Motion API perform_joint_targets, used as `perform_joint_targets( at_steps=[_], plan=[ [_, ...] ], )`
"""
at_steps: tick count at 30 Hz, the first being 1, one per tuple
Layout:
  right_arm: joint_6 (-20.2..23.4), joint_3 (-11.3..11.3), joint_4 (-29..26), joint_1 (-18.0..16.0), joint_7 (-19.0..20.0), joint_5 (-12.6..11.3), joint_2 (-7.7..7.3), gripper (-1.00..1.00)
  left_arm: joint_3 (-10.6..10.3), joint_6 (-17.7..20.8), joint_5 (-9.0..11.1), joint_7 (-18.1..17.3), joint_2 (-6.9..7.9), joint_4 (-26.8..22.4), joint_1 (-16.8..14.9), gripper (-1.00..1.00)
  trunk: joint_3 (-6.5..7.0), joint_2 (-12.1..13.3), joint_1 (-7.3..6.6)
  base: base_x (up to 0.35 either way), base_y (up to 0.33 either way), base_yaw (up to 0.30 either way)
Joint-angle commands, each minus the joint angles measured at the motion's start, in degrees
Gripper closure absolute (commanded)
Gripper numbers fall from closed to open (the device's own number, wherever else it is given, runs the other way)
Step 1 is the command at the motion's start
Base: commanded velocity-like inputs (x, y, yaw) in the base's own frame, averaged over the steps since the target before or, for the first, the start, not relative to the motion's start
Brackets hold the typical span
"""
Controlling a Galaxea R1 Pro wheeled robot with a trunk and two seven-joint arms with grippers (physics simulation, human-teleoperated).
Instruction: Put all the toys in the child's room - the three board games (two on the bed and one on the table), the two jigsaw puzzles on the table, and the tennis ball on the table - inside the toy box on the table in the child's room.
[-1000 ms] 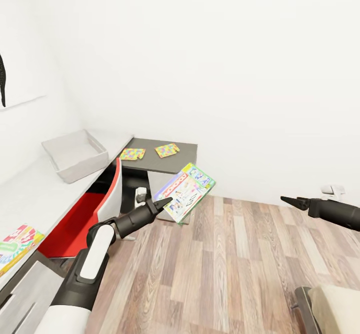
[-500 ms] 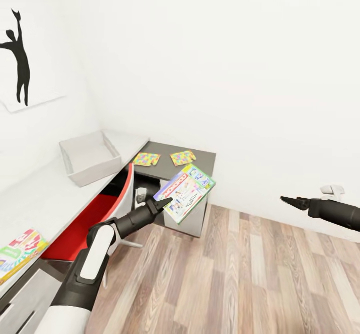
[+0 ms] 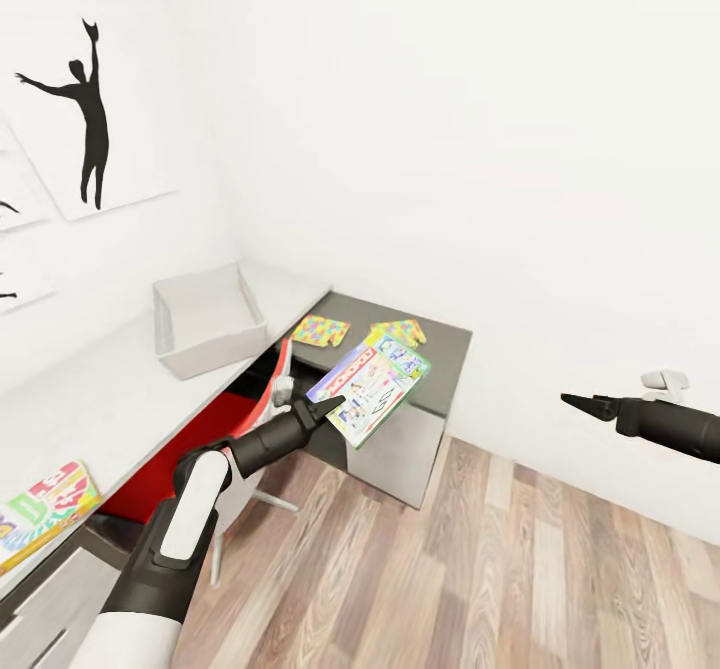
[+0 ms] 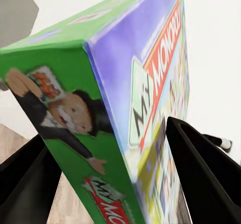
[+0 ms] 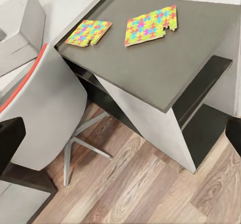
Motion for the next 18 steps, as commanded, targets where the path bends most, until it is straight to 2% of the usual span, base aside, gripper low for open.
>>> perform_joint_targets(
  at_steps=[1,18],
  plan=[
    [0.4,-0.1,0.0,0.0,0.0,-0.3,-0.03,-1.0,0.1,0.4,0.3,0.0,-0.04,0.0,-0.1,1.0,-0.11,-0.1,0.06,0.296,-0.196,0.299],
    [0.4,-0.1,0.0,0.0,0.0,-0.3,-0.03,-1.0,0.1,0.3,0.3,0.0,-0.1,0.0,-0.1,1.0,-0.11,-0.1,0.06,0.296,-0.197,0.3]
  ],
)
